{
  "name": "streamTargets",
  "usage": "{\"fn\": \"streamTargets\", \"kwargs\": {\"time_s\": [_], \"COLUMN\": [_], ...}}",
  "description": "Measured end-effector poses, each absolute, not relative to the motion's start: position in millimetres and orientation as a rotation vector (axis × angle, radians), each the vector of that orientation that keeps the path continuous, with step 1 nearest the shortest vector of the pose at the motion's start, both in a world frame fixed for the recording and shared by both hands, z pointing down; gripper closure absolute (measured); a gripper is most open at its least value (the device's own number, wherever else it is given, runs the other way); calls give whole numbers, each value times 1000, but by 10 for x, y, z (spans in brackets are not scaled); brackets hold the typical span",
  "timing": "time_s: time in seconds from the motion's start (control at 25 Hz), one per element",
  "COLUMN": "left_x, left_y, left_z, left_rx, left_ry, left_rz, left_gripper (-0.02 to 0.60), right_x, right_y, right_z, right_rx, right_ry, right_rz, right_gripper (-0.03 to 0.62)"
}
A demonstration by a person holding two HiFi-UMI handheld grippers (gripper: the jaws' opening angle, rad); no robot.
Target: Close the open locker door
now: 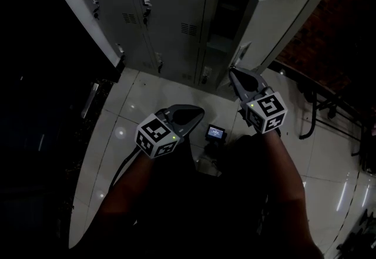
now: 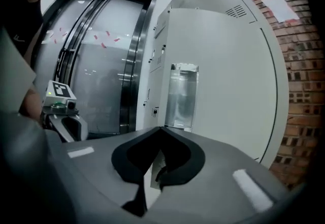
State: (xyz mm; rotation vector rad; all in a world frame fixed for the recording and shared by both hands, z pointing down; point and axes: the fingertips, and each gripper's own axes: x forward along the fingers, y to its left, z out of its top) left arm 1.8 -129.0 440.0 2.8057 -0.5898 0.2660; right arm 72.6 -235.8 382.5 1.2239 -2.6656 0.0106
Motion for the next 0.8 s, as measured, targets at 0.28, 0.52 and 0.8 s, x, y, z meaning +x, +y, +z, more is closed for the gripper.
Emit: {"fn": "streamTargets", "kwargs": {"time_s": [0.28, 0.52, 0.8], "left_x": [16, 13, 9], "left_y": [-1291, -1294, -1292], "left_z": [4390, 4391, 4392], "left_rx": [2803, 2800, 2797], "left_ry": [-586, -589, -587], "left_rz": [250, 250, 248], "left_gripper": [569, 569, 569], "right_x": [639, 544, 481], "right_y": [-2863, -3238, -3716], "right_z": [3717, 3676, 3657], "right_rx": [1267, 1313, 1358], "right_ry": [-2621, -2606, -2550], "right_rz": [-65, -73, -78], "right_gripper": [591, 591, 591]}}
